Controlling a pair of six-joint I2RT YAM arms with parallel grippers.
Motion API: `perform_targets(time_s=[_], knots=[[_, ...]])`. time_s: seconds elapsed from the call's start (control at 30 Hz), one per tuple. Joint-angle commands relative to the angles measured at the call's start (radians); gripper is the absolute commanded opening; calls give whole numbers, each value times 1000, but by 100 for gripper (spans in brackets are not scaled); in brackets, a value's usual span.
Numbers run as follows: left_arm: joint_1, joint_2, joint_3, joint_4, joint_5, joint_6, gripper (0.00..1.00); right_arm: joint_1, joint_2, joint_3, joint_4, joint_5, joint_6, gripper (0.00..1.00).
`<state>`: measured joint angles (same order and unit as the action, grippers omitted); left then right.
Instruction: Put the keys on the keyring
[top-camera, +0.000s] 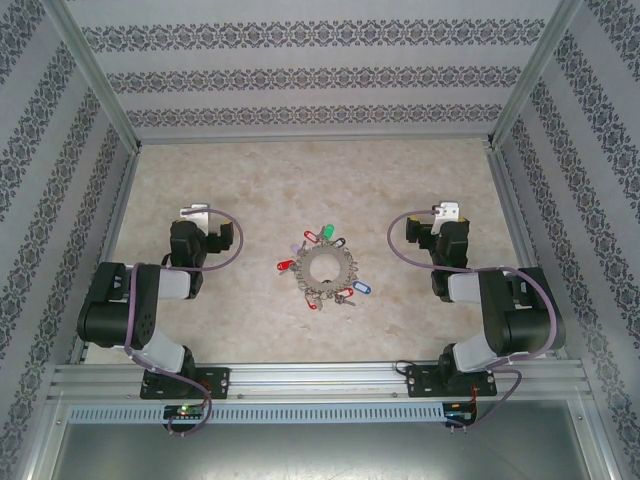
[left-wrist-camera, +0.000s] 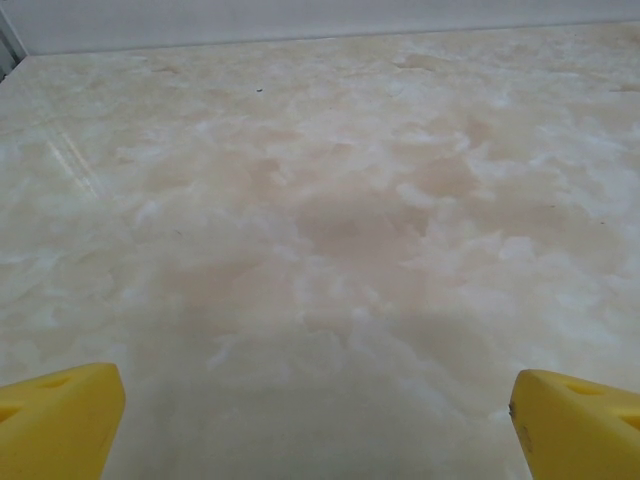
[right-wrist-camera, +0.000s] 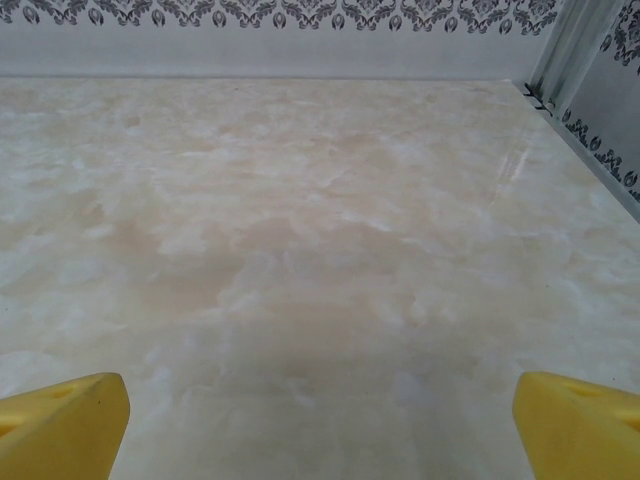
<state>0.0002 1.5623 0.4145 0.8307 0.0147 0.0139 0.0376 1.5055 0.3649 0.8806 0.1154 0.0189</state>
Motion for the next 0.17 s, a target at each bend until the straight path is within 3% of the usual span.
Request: perform_targets(time_s=[0.0,0.13], knots=[[1,-2,-1,0,-13,-22,100,4,5,16,21,-3,7,98],[1,-1,0,1,-13,-22,100,0,1,16,21,-10,8,98]])
